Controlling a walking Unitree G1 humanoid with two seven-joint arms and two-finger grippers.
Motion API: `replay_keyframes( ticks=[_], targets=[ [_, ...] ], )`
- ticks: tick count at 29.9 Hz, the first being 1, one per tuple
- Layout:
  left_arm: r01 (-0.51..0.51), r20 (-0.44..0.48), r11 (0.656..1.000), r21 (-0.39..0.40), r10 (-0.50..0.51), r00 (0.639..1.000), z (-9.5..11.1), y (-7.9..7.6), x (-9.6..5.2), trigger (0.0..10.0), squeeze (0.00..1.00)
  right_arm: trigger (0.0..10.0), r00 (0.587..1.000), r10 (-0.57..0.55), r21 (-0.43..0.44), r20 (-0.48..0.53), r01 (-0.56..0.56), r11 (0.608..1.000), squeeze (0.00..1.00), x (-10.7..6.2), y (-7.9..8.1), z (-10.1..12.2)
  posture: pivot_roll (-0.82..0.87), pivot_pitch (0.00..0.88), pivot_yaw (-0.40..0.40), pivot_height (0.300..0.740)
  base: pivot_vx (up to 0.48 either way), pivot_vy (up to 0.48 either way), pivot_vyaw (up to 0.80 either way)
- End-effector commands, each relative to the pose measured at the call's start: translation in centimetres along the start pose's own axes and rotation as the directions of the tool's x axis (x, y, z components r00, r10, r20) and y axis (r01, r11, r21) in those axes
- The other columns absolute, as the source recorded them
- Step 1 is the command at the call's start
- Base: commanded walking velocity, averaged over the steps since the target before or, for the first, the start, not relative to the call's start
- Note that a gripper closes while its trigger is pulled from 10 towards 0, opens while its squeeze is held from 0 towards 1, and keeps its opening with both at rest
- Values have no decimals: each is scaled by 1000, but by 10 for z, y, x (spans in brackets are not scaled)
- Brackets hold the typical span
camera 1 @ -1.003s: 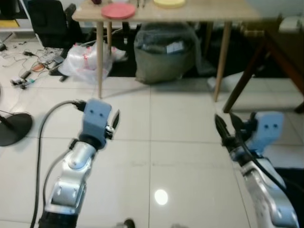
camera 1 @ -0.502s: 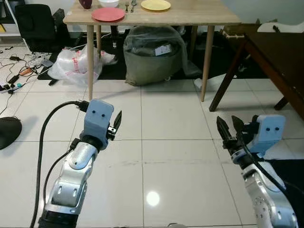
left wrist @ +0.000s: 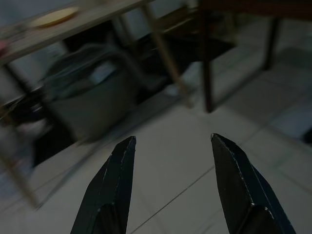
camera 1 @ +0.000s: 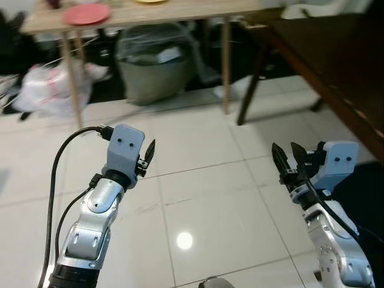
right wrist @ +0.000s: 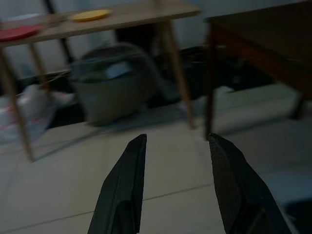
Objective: Setting the table
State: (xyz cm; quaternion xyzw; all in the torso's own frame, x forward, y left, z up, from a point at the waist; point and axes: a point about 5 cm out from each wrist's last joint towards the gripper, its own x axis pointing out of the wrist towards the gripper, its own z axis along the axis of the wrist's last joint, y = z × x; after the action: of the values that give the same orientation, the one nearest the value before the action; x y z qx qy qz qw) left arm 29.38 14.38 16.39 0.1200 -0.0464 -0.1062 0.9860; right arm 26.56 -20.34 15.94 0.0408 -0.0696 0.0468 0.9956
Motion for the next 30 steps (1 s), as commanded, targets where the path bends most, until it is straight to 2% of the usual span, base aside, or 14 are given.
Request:
replay_keyframes(
  ticks=[1,30],
  targets=[
    [13,-21,1000,-6,-13,1000,-4,-2,-2,10000,0,10000,1000,-17,12,-19,17,1000,0,-2,-3,-4,-163,10,67,740,0,0,-788],
    [3,-26,1000,10,-3,1000,-3,2,1,10000,0,10000,1000,-29,23,-8,29,999,0,-2,-2,-2,-150,22,68,740,0,0,-788]
  ],
)
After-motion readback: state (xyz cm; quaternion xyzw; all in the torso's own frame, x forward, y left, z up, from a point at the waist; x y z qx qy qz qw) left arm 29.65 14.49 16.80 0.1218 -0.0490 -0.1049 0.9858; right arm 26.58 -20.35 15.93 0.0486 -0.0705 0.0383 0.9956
